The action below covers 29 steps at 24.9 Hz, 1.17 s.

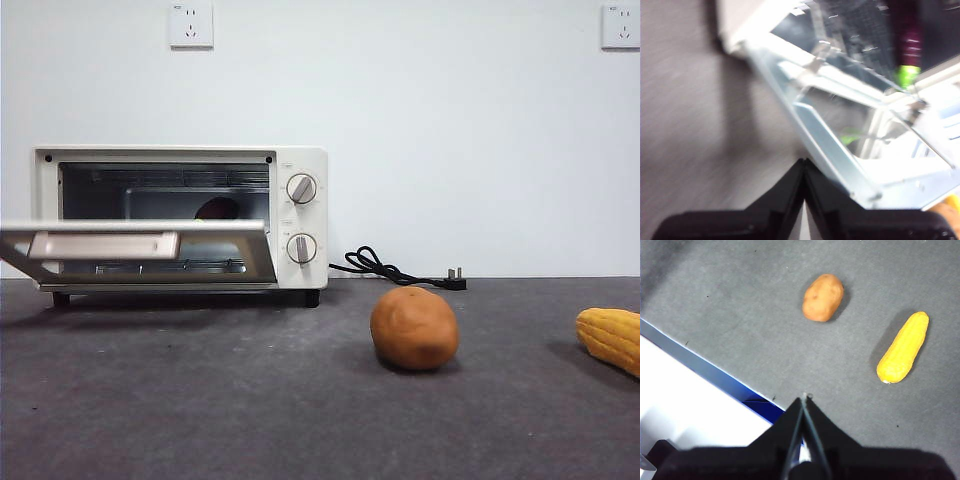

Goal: Take the eggplant from the table,put the eggplant in the oven

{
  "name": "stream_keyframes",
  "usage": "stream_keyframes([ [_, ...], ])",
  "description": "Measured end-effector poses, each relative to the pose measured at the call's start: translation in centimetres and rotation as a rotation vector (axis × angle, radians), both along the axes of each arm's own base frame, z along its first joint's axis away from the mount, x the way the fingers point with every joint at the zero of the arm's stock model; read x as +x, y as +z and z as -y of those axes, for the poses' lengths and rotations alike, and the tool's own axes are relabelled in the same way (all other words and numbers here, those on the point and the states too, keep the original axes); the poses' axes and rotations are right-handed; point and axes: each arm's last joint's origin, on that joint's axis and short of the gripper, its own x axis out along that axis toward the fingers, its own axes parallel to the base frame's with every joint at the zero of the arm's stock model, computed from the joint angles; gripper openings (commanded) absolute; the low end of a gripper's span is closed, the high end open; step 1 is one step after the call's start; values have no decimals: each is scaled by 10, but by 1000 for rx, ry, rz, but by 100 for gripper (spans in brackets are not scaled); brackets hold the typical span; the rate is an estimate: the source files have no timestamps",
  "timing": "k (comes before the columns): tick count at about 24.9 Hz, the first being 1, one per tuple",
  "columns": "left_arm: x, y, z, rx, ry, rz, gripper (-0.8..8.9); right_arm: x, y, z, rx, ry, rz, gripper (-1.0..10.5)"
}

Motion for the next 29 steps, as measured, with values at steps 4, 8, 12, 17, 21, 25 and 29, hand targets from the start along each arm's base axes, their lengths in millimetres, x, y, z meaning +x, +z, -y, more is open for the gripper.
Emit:
stream_keyframes([
  [4, 16, 22, -2, 7, -17, 66, -7, 0, 0, 0, 0, 0, 0, -10],
  [8, 35, 54, -3, 42, -29, 155, -7, 0, 0, 0, -2, -5, 1, -10],
  [12, 55, 84, 5, 133, 9, 228, -7, 0, 0, 1, -7, -31, 4, -10],
  [17, 66, 102, 15, 176, 17, 273, -7, 0, 0, 1, -3, -36, 1, -10],
  [21, 67, 102, 22, 162, 0, 239, -6, 0, 0, 1, -3, -36, 1, -9],
  [25, 61, 107, 28, 151, -10, 201, -6, 0, 0, 1, -3, -36, 1, -8],
  [29, 49, 127, 34, 160, -8, 207, -6, 0, 0, 1, -3, -36, 1, -8],
])
